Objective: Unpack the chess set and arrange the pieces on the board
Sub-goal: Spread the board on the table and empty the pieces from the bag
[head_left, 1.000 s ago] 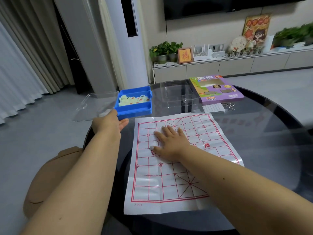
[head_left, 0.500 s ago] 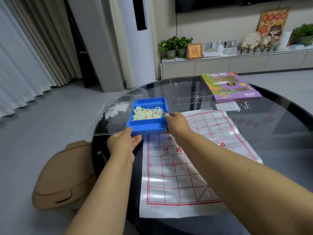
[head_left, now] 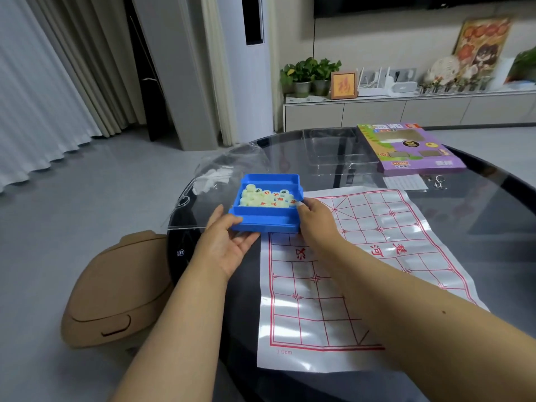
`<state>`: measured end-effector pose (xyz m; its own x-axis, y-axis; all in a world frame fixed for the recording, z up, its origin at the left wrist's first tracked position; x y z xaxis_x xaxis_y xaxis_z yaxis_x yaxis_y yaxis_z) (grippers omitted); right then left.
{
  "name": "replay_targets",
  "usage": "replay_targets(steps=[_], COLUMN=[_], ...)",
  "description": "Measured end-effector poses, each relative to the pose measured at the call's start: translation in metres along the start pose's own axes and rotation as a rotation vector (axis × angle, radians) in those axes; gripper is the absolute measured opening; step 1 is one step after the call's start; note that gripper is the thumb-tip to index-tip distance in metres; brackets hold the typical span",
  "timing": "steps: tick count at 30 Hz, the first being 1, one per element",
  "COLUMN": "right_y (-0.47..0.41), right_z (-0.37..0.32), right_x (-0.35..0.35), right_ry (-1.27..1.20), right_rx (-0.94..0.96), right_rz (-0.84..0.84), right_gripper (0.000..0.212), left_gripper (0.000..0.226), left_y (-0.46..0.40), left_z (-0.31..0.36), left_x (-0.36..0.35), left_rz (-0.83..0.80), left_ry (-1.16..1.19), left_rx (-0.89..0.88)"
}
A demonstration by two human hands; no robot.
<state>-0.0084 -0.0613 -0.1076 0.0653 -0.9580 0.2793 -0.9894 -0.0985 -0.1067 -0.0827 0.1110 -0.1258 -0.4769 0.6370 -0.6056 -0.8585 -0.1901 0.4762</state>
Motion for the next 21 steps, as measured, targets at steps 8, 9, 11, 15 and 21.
replay_targets(steps=[8,9,11,15,21], right_y=[0.002,0.001,-0.003,-0.019,-0.038], right_z=[-0.013,-0.032,-0.074,-0.112,-0.09], right_x=[0.033,0.037,0.026,-0.039,-0.108], right_ry=[0.232,0.329,0.501,0.771,0.922], right_rx=[0.12,0.23,0.429,0.583,0.464], right_rz=[0.166,0.215,0.191,-0.138,-0.417], right_gripper=[0.043,0.042,0.036,0.034,0.048], left_gripper=[0.074,0.075,0.074,0.072,0.074], left_y=[0.006,0.008,0.013,0.023,0.022], left_z=[-0.009,-0.006,0.0,0.014,0.03], left_x=[-0.007,-0.006,-0.007,-0.001,0.012], left_rz=[-0.035,-0.043,-0.059,-0.066,-0.058], left_ry=[-0.011,-0.001,0.016,0.05,0.039], left_rx=[0.043,0.032,0.0,-0.056,-0.119])
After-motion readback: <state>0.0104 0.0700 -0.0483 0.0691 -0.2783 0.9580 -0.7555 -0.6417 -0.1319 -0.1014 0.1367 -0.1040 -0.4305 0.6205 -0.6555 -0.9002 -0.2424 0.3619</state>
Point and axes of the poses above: each hand's wrist, its own y-axis away from the middle knuckle, its own x-axis out of the back of the hand, z = x × y, the point moved 9 cm from there along -y, towards the middle knuckle, and after that the axes turned 10 degrees about x, right-handed, at the moved point
